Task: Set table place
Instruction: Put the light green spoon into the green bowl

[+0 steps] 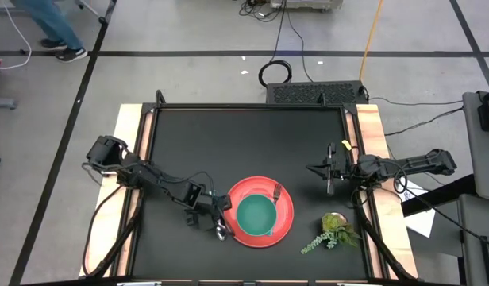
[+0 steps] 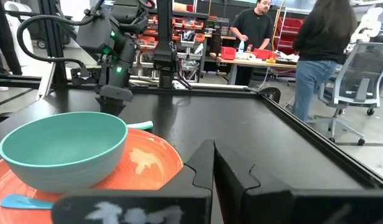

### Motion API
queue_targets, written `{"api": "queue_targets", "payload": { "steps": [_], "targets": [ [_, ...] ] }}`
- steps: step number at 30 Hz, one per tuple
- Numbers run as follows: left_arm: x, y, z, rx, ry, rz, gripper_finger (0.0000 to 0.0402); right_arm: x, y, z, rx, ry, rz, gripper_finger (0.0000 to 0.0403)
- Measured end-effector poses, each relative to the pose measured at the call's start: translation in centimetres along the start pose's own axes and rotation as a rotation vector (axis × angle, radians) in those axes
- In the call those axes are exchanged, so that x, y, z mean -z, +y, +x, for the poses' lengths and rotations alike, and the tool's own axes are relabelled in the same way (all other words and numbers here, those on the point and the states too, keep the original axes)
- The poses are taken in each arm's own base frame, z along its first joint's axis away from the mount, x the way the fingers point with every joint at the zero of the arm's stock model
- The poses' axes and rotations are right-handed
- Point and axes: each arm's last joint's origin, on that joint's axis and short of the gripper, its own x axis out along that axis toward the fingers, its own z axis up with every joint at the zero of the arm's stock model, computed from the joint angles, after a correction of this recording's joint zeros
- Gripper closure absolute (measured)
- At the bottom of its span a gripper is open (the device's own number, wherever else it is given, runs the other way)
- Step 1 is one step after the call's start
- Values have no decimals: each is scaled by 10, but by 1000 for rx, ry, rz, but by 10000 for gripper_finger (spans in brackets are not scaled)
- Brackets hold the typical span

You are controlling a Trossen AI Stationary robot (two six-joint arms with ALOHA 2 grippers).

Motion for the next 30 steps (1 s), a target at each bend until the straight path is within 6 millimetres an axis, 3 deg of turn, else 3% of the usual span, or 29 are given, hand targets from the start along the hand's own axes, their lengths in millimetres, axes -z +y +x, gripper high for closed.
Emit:
{"api": "queue_targets", "payload": {
  "steps": [20,30],
  "targets": [
    [-12,-2,-4,-53,-17,-8,373,0,0,0,0,0,0,403],
    [-26,-2,-36,-121,-102,-138,373,0,0,0,0,-2,1,403]
  ]
}}
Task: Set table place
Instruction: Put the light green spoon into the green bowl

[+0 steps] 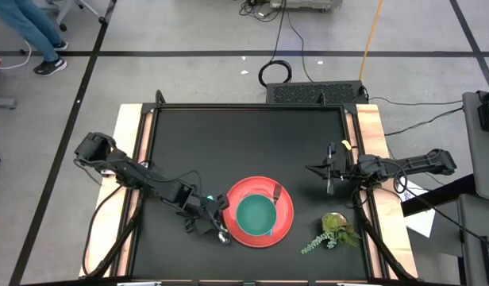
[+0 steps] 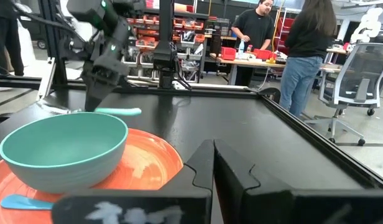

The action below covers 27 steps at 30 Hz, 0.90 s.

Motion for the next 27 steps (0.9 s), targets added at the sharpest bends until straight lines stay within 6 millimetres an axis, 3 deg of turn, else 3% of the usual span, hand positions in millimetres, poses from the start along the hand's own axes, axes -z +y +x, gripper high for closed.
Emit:
{"api": "queue_targets", "payload": {
  "steps": [10,17,22,27],
  "targets": [
    [-7,27,-45,-184,-201,-342,374,0,0,0,0,2,3,403],
    [2,48,-50,-194,-316,-541,373,0,0,0,0,1,7,403],
    [8,58,-54,-230,-308,-633,373,0,0,0,0,3,5,403],
    [-3,78,-68,-291,-181,-679,373,0,0,0,0,4,0,403]
  ]
}}
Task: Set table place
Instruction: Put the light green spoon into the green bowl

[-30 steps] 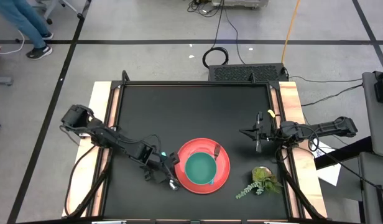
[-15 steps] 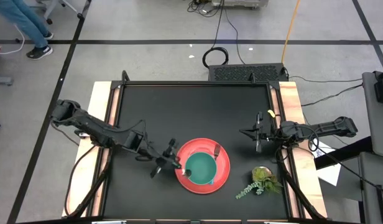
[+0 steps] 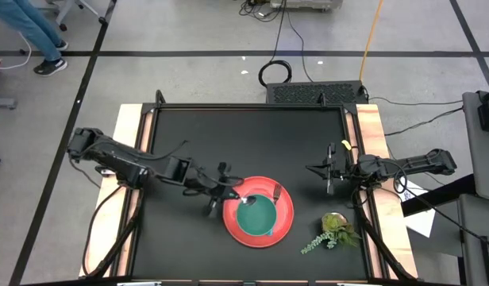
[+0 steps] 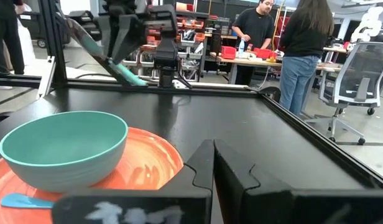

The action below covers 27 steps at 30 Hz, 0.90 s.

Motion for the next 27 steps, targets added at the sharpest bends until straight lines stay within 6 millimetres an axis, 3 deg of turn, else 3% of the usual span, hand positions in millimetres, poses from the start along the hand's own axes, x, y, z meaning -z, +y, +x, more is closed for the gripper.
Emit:
{"api": "queue_targets", "payload": {
  "steps": [6,13,16,27],
  "targets": [
    [-28,8,-2,-35,188,108,373,0,0,0,0,1,-1,403],
    [-43,12,27,9,423,305,374,1,0,0,-1,10,-7,403],
    [-39,12,43,12,534,372,374,1,0,1,-1,16,-7,403],
    [-52,7,64,-65,603,621,374,2,0,1,-1,19,-9,403]
  ]
}}
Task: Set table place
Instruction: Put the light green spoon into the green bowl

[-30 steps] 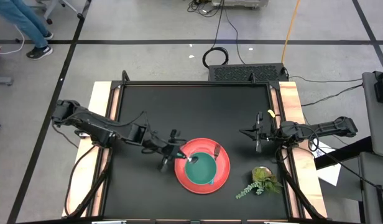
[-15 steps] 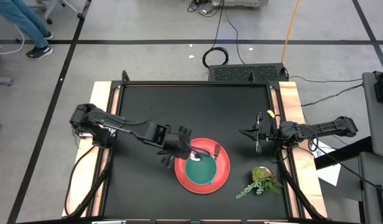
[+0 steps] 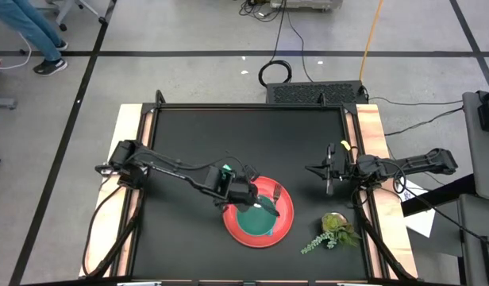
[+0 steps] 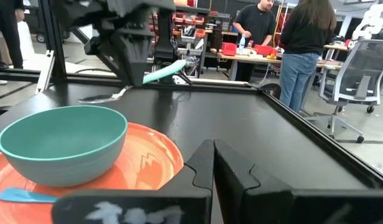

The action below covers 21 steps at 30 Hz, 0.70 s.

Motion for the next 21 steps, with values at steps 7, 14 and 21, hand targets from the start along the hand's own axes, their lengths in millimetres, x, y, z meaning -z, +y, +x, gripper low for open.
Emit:
{"api": "queue_targets", "payload": {
  "steps": [7,14,21],
  "targets": [
    [-13,2,-14,-85,-7,140,374,0,0,0,0,3,-12,403],
    [-16,-2,-14,-91,-7,328,374,0,0,0,0,4,-15,403],
    [-23,-8,-17,-98,-33,538,374,0,0,0,0,4,-10,403]
  ]
}}
